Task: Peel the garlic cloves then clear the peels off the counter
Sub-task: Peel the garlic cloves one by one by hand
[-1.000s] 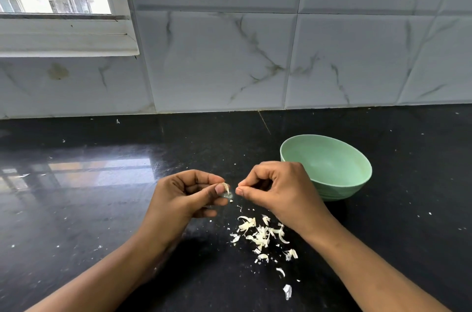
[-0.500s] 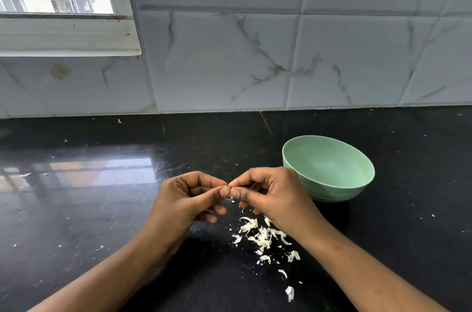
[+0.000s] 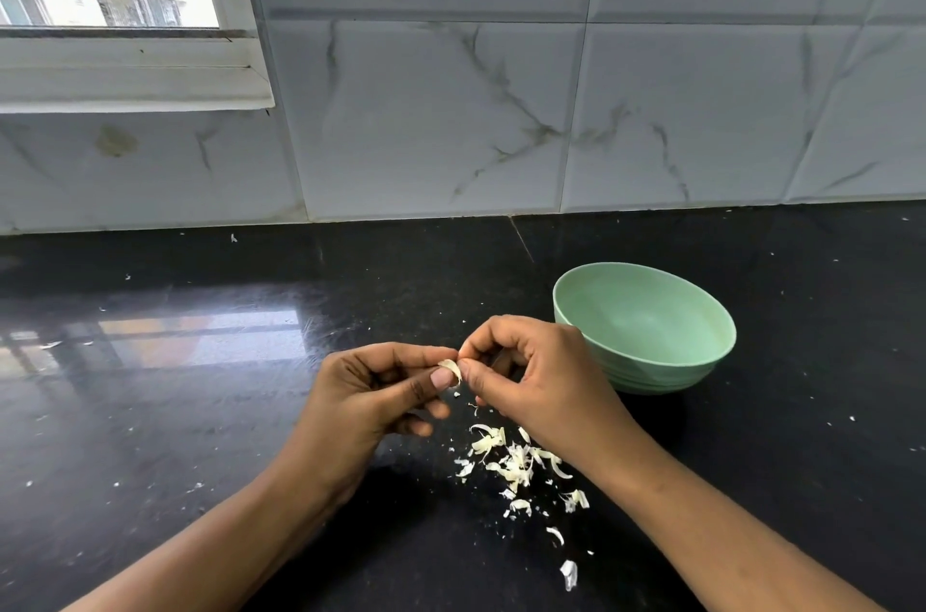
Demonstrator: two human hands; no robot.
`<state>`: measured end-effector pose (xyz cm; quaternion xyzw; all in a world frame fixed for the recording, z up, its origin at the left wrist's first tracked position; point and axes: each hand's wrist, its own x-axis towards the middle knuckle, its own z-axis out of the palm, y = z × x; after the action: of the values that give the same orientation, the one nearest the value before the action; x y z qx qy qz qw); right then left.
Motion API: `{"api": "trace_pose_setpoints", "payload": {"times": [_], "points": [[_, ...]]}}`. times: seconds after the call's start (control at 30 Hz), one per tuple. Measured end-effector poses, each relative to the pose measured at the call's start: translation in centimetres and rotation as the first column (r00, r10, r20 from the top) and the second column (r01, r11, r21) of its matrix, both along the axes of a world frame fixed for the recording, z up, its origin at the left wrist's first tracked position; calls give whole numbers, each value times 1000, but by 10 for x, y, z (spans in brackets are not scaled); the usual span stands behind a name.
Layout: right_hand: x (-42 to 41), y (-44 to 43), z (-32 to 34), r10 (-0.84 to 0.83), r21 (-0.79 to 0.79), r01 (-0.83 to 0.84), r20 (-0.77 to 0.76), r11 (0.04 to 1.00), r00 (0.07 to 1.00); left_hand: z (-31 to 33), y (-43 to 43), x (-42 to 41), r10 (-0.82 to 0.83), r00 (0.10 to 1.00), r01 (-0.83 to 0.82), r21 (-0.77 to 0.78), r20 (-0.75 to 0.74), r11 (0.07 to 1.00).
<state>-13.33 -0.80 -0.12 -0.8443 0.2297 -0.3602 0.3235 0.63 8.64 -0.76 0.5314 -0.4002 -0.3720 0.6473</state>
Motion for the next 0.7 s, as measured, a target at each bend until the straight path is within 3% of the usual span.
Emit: {"api": "trace_pose_setpoints", "payload": {"times": [0.2, 0.43, 0.7], "points": [[0, -1, 0, 25, 186, -32, 42, 982, 999, -2, 0, 2, 29, 998, -32, 48, 53, 998], [3, 0, -3, 50, 279, -71, 83, 958, 995, -2, -1, 1, 65, 994, -67, 24, 83, 997], [6, 0, -6, 110, 227, -145, 161, 963, 981, -2, -1, 3, 73, 997, -74, 21, 31, 997]]}}
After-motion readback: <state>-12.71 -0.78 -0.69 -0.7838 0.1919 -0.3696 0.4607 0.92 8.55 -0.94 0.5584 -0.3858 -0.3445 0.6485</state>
